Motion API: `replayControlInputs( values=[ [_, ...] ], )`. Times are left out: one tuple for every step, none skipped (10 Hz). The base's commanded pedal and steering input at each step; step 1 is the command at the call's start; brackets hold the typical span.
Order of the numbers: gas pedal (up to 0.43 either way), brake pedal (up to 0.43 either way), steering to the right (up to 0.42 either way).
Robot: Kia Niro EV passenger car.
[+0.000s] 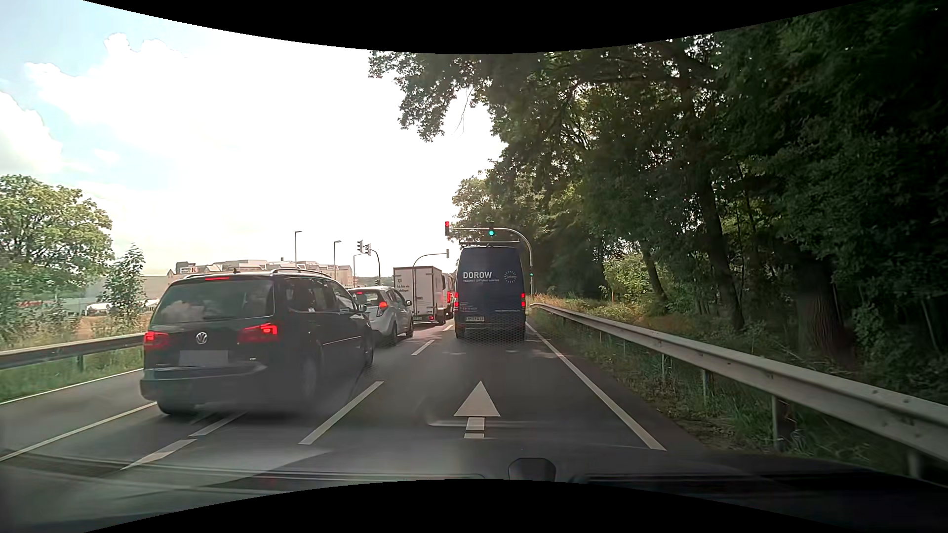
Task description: Follow the waypoints while adhering to traffic rules and regulations
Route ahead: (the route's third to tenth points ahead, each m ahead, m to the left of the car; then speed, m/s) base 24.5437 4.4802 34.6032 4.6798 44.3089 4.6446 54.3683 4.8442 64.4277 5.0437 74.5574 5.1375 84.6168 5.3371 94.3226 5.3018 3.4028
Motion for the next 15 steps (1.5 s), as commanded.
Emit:
replayControlInputs(
  values=[
    [0.240,0.000,-0.004],
    [0.240,0.000,-0.004],
    [0.240,0.000,-0.004],
    [0.240,0.000,-0.004],
    [0.228,0.000,-0.004],
    [0.220,0.000,-0.003],
    [0.220,0.000,-0.004],
    [0.220,0.000,-0.003],
    [0.220,0.000,-0.004],
    [0.220,0.000,-0.004],
    [0.220,0.000,-0.003],
    [0.209,0.000,-0.004],
    [0.189,0.000,-0.005],
    [0.157,0.000,-0.005],
    [0.150,0.000,-0.005]
  ],
)
